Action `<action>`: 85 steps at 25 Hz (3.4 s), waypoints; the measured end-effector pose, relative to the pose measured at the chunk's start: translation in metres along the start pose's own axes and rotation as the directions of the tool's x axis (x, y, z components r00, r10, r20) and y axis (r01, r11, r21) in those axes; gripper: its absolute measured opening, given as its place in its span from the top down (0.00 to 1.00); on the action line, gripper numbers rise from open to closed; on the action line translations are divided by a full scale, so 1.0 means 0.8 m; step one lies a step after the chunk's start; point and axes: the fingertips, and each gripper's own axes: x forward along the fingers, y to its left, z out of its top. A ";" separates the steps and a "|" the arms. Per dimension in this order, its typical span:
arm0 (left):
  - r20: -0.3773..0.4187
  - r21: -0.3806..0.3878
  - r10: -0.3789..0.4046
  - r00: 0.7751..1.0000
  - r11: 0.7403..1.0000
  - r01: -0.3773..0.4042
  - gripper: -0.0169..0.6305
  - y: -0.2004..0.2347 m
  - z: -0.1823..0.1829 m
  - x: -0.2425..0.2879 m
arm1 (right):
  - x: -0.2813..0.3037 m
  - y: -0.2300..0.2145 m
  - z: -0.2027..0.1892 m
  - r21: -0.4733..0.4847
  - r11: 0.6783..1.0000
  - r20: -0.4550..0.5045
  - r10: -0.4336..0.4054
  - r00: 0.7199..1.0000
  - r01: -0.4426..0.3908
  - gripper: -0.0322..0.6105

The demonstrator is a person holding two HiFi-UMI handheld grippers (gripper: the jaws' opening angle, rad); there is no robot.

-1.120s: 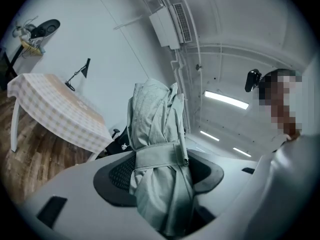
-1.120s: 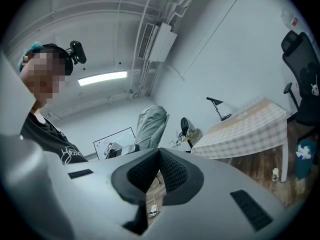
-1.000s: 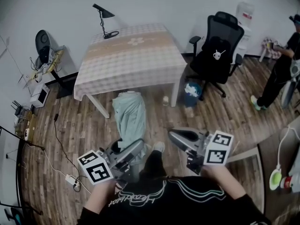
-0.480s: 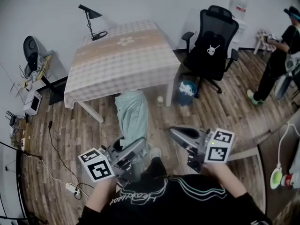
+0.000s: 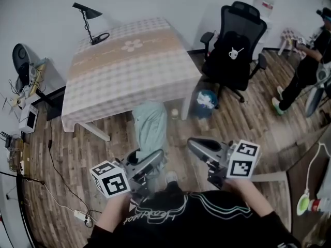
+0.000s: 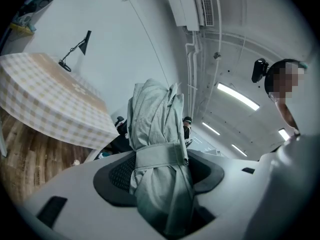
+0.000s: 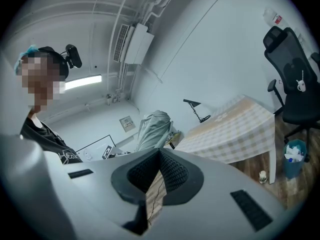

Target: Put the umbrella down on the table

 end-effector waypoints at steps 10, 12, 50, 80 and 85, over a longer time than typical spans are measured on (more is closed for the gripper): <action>0.003 -0.014 0.015 1.000 1.000 -0.015 0.57 0.113 0.082 0.024 | 0.101 -0.071 0.036 -0.004 1.000 -0.056 -0.029 0.998 0.028 0.93; 0.006 -0.003 0.026 1.000 1.000 -0.026 0.57 0.130 0.097 0.024 | 0.121 -0.081 0.043 0.001 1.000 -0.058 -0.029 0.998 0.029 0.93; 0.059 -0.035 0.283 0.957 0.959 -0.282 0.57 0.304 0.208 0.089 | 0.277 -0.252 0.127 0.024 0.983 -0.136 0.186 0.973 -0.185 0.93; -0.111 0.107 0.488 0.866 0.872 -0.478 0.57 0.485 0.274 0.215 | 0.353 -0.437 0.194 0.143 0.970 -0.200 0.224 0.954 -0.198 0.93; -0.159 0.210 0.515 0.842 0.851 -0.481 0.57 0.510 0.271 0.235 | 0.357 -0.457 0.204 0.127 0.974 -0.205 0.213 0.955 -0.190 0.93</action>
